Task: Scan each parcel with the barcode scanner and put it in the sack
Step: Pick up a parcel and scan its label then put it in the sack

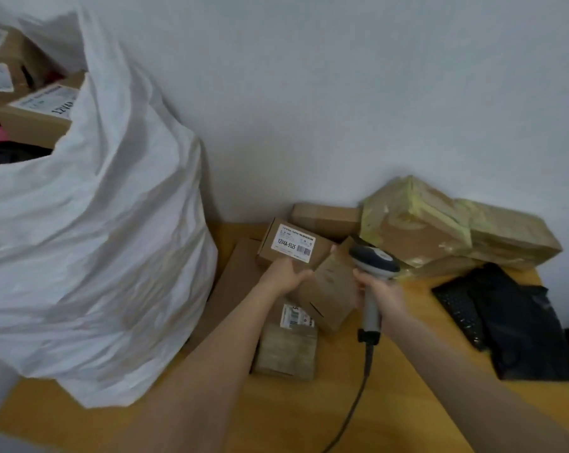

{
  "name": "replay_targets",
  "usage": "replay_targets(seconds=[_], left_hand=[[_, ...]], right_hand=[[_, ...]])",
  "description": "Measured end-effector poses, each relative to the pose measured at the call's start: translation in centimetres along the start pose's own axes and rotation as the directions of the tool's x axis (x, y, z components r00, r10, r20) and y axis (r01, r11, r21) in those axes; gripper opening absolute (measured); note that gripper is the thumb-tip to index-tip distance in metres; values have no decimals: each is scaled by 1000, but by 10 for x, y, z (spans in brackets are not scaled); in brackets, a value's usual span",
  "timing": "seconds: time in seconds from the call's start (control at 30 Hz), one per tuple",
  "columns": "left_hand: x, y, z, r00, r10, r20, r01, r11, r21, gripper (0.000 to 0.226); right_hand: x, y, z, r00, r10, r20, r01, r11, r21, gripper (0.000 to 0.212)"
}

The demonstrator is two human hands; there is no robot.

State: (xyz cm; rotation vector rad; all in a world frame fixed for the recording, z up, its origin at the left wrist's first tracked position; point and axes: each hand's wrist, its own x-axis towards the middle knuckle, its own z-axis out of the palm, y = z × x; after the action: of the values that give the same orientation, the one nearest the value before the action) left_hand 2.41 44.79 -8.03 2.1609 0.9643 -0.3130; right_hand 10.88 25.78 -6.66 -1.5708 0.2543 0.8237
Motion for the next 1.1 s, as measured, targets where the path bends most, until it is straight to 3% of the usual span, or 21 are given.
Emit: replay_targets(seconds=[0.13,0.23,0.37,0.43,0.53,0.6,0.67,0.77,0.83,0.93,1.0,1.1], left_hand=[[10,-12,29,991,-90,104,106,981,-165,56],[10,-13,34,975,-127,180,160,970,-183,50],[1,-4,13,992,-25,125,53,972,-228,47],[-8,4,-12,999,39,-11,-40,992,-120,44],[-24,12,-54,942,285,-175,-235,937,259,47],[-38,10,-68,873,454,-179,-331,821,465,51],[-50,0,-66,859,491,-145,-346,765,543,52],[-61,-27,-39,923,377,-79,-302,834,462,44],[-61,-44,-23,950,271,-158,-206,918,340,43],[-57,-61,-15,952,-30,-304,42,999,33,65],[-53,-71,-12,962,-191,-196,166,976,-138,84],[-52,-76,-1,961,-276,-15,257,911,-322,91]], right_hand=[[9,42,-4,992,123,21,-124,992,37,40],[8,54,-1,986,164,42,-166,985,49,43],[-1,48,-3,990,121,71,-129,984,123,35],[-6,40,-6,996,74,47,-82,976,203,29],[-10,26,-12,999,17,-39,-6,963,268,16],[-12,21,-14,999,-5,-39,16,958,285,12],[-15,21,-12,1000,-12,2,11,965,263,15],[-19,28,-4,999,18,32,-24,978,207,17],[-20,35,1,997,50,58,-59,982,178,25],[-20,45,8,992,93,85,-105,983,152,32],[-19,54,12,993,87,78,-96,988,123,33],[-18,67,17,996,70,63,-75,994,80,45]])
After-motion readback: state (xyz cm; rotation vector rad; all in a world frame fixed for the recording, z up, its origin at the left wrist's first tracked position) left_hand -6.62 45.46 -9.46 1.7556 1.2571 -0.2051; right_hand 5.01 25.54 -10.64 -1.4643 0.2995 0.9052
